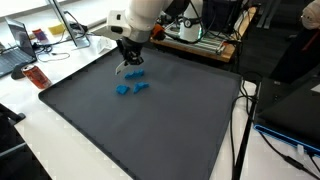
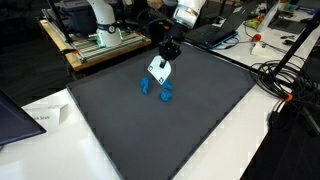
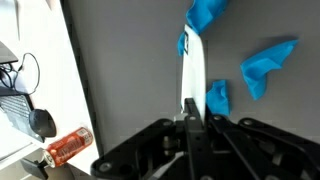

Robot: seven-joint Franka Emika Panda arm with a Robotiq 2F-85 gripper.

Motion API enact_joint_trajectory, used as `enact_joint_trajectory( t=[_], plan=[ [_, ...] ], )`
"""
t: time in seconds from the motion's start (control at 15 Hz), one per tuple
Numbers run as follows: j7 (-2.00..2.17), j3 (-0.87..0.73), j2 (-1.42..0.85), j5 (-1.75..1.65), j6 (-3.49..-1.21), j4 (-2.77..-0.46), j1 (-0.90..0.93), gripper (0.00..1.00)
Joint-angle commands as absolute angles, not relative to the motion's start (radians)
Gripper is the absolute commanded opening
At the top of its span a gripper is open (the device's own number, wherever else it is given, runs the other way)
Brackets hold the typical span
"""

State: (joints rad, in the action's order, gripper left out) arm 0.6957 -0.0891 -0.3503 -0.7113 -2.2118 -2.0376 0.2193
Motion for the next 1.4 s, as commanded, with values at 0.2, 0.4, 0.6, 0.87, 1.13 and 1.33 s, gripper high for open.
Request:
enact_joint_trajectory(
  t=[0.2, 0.4, 0.6, 0.87, 1.13, 1.33],
  plan=[
    [0.841, -0.081, -0.453, -0.789, -2.111, -1.942, 0.231, 0.01],
    [0.874, -0.078, -0.494, -0.798, -2.070, -1.907, 0.234, 0.01],
    [0.900, -0.077, -0.528, -0.796, -2.034, -1.872, 0.237, 0.01],
    [0.915, -0.073, -0.575, -0.790, -1.963, -1.803, 0.249, 0.01],
    [0.923, -0.072, -0.644, -0.786, -1.846, -1.699, 0.269, 0.01],
    [0.923, -0.073, -0.702, -0.783, -1.763, -1.615, 0.279, 0.01]
  ],
)
